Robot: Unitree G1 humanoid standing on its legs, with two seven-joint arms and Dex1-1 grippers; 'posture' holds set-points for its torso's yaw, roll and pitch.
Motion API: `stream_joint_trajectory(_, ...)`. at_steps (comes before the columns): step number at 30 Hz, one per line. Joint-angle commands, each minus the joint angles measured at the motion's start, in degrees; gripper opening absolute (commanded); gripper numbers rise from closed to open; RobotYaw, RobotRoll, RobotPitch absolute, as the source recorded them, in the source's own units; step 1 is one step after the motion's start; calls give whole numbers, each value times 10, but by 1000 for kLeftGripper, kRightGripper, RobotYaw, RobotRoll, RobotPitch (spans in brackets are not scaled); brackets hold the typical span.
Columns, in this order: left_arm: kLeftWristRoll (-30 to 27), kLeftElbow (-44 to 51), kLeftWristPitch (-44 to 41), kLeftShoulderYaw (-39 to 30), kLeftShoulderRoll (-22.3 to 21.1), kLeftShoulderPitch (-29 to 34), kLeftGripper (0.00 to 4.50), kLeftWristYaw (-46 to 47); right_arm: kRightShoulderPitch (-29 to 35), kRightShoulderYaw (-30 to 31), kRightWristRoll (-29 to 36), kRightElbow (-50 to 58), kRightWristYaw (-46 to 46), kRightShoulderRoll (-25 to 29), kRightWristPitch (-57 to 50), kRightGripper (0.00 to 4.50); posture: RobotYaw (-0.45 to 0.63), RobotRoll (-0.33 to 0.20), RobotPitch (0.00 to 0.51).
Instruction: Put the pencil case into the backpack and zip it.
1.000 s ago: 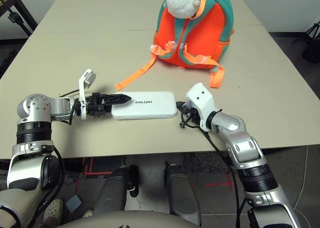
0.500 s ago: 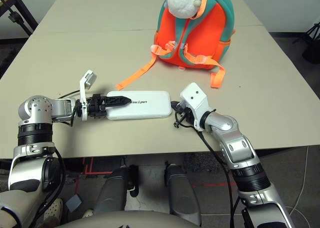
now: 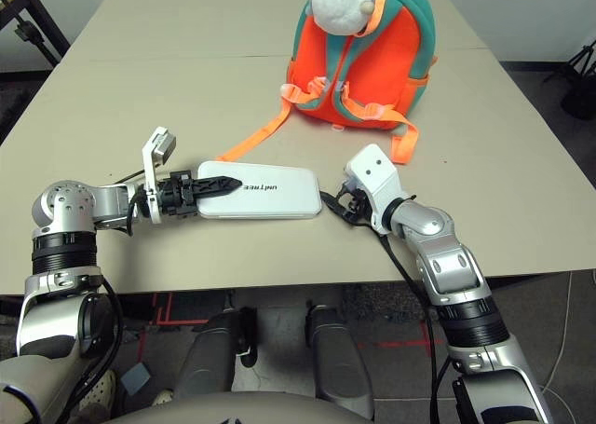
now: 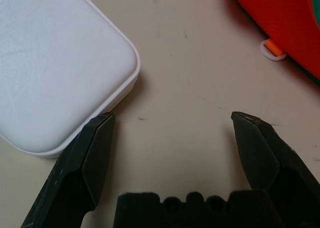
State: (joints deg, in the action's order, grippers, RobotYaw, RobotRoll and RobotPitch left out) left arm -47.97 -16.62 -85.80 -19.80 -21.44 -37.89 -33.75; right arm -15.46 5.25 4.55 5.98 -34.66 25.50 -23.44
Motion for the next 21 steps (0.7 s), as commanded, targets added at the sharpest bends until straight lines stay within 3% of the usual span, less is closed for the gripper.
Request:
stream_joint_trajectory(1,16,11,40,-30,0,-38,1251,43,0,25,6,-8,-17,-11,14,4500,-78,0,181)
stream_joint_trajectory(13,-1,27,64,-79,-52,-152,1239,63,-21,-19,35,-20,-17,-5,-5,4500,-75,0,184)
stream_joint_trajectory(17,10,18,105,-85,-60,-169,1239,79,-35,-54,62,-12,4,-18,-28,4500,-76,0,183)
stream_joint_trajectory(21,41,-9,198,-94,-57,-180,1239,113,-59,-103,105,6,44,-43,-74,4500,-78,0,182)
